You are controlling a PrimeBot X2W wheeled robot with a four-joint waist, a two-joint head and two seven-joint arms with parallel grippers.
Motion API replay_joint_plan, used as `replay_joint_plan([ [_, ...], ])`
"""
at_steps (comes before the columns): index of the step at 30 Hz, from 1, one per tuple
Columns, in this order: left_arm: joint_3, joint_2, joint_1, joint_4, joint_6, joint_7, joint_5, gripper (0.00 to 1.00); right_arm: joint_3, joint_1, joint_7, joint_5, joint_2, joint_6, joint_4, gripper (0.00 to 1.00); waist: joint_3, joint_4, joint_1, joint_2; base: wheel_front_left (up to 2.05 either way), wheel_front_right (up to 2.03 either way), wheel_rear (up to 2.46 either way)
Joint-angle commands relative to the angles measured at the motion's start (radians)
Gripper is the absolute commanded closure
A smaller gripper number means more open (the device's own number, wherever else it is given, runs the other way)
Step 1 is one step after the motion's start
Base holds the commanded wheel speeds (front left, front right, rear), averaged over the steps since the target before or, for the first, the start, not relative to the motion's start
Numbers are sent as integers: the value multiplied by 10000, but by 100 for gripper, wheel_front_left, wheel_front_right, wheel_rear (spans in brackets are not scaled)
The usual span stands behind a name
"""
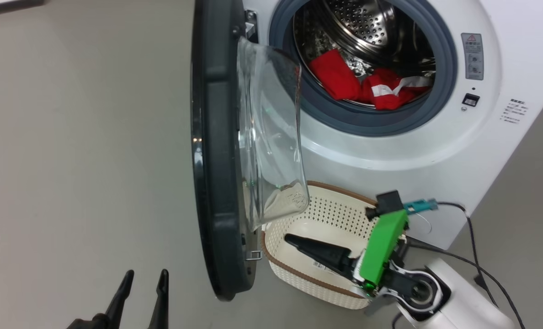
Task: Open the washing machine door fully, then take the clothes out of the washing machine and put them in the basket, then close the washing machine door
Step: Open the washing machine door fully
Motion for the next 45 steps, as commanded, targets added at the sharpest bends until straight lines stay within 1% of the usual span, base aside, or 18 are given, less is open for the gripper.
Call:
replay_joint_plan([
  [1, 422, 106, -256, -168, -88, -122, 84, 0, -111, 228, -241, -143, -77, 65, -178, 0, -101, -145, 0, 0, 0, 0, 0],
  [4, 572, 106, -201, -150, -130, -122, 158, 0, -372, 755, -642, -288, -345, 65, -160, 0, -174, -334, 0, 0, 0, 0, 0],
  [9, 738, 106, -141, -155, -164, -122, 191, 0, -641, 1226, -1253, -571, -617, 65, -198, 0, -182, -571, 0, 0, 0, 0, 0],
  [10, 738, 106, -141, -155, -164, -122, 191, 0, -641, 1226, -1253, -571, -617, 65, -198, 0, -182, -571, 0, 0, 0, 0, 0],
  [16, 905, 106, -109, -151, -188, -122, 168, 0, -695, 1565, -2225, -1194, -901, 65, -278, 0, -146, -803, 0, 0, 0, 0, 0],
  [24, 1048, 106, -83, -59, -205, -122, 111, 0, -114, 1858, -3869, -2427, -1449, 65, -204, 0, -107, -1019, 0, 0, 0, 0, 0],
  [31, 1083, 106, -116, 23, -212, -122, 63, 0, 820, 1814, -5651, -3603, -2028, 65, 16, 0, -53, -1102, 0, 0, 0, 0, 0],
  [34, 1099, 106, -127, 60, -215, -122, 46, 0, 1171, 1714, -6510, -3942, -2166, 65, 188, 0, -45, -1127, 0, 0, 0, 0, 0],
  [37, 1109, 106, -140, 94, -216, -122, 40, 0, 1664, 1544, -7246, -4535, -2325, 65, 470, 0, -50, -1144, 0, 0, 0, 0, 0],
  [41, 1111, 106, -145, 134, -219, -122, 38, 0, 1867, 1387, -7647, -5124, -2307, 65, 873, 0, -62, -1156, 0, 0, 0, 0, 0],
  [43, 1117, 106, -144, 147, -219, -122, 38, 0, 1744, 1341, -7691, -5470, -2236, 65, 1045, 0, -60, -1161, 0, 0, 0, 0, 0],
  [45, 1124, 106, -148, 156, -220, -122, 28, 0, 1372, 1344, -7698, -6085, -2151, 65, 1043, 0, -47, -1167, 0, 0, 0, 0, 0],
])
